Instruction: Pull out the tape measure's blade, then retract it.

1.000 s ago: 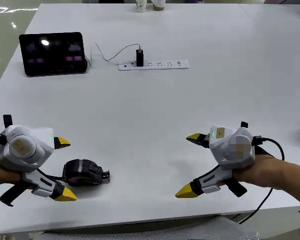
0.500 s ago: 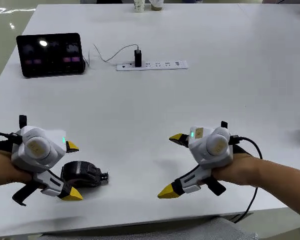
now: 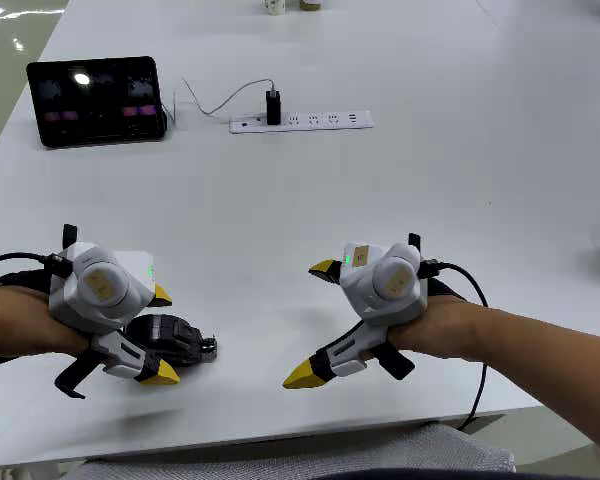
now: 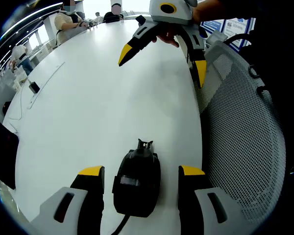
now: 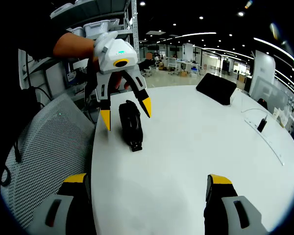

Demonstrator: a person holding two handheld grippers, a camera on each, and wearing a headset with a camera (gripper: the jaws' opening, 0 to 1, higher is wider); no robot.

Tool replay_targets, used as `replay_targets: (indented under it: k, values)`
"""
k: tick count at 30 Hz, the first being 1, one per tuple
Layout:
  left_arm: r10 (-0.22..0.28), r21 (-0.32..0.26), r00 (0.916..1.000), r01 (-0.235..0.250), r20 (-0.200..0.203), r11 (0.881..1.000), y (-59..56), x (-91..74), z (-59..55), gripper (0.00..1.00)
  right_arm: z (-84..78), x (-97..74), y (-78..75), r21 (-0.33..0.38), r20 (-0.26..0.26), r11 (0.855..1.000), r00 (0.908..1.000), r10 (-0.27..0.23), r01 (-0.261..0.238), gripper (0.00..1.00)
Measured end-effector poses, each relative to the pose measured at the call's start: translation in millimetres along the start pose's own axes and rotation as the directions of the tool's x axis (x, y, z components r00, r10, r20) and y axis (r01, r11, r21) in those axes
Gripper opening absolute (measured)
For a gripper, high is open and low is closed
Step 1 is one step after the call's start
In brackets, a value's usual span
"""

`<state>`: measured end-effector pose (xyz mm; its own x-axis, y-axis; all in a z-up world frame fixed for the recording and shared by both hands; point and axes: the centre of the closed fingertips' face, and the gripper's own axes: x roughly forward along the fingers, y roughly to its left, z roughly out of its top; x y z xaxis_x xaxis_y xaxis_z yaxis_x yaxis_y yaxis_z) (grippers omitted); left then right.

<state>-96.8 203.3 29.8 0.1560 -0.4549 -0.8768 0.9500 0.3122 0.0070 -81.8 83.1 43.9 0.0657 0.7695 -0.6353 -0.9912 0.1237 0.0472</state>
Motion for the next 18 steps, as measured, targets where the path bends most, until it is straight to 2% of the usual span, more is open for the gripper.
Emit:
replay_targets:
  k: [5, 11, 18]
  values:
    - [-0.004, 0.004, 1.0, 0.004, -0.001, 1.0, -1.3, 1.5, 1.5, 0.54, 5.1, 5.5, 2.0, -0.019, 0.003, 1.0, 0.9999, 0.014, -0.014, 0.99]
    - [0.018, 0.026, 0.9997, -0.018, -0.015, 1.0, 2.3, 1.9, 0.5, 0.45, 7.2, 13.1, 5.3, -0.03, -0.009, 0.999, 0.9994, 0.034, -0.034, 0.99]
    - [0.02, 0.028, 0.9996, -0.019, -0.022, 0.999, 1.8, 1.8, -0.4, 0.36, 10.4, 19.9, 8.8, -0.031, -0.008, 0.998, 0.9988, 0.048, -0.048, 0.99]
